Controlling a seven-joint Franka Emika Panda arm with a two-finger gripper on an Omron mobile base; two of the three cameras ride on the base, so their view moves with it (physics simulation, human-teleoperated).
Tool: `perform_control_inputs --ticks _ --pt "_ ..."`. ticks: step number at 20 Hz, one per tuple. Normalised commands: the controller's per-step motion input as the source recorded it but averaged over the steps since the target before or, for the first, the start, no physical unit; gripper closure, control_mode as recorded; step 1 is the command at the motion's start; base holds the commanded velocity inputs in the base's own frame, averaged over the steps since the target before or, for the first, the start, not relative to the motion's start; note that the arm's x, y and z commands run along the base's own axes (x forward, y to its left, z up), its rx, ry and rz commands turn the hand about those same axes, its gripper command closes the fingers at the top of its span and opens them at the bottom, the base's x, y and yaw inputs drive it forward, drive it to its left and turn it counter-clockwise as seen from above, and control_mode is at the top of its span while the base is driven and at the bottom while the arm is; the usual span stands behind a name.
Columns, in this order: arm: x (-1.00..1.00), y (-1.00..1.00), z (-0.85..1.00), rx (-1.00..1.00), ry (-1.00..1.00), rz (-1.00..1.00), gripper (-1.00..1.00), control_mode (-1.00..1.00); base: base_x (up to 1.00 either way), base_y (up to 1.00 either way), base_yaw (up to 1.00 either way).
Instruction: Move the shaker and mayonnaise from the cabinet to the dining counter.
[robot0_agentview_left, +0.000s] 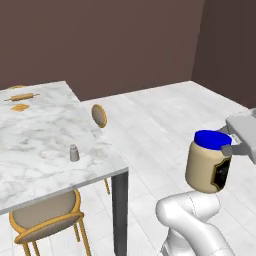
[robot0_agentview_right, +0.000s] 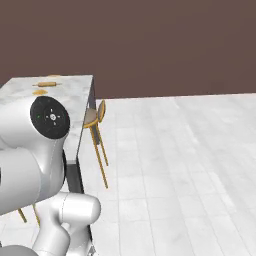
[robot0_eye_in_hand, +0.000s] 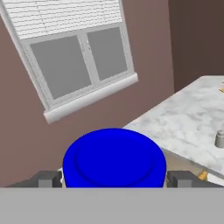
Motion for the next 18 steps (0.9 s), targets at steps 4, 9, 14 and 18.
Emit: perform_control_inputs --ticks 4,9,14,18 --pt "0.0 0.0 0.0 0.0 0.0 0.0 1.0 1.0 0.45 0.1 0.4" --pt "0.0 0.0 0.0 0.0 0.0 0.0 1.0 1.0 0.43 0.09 0.31" --pt "0.0 0.0 0.0 0.0 0.0 0.0 1.0 1.0 0.37 0.24 0.09" --pt "0.0 0.0 0.0 0.0 0.0 0.0 1.0 1.0 0.18 0.39 0.0"
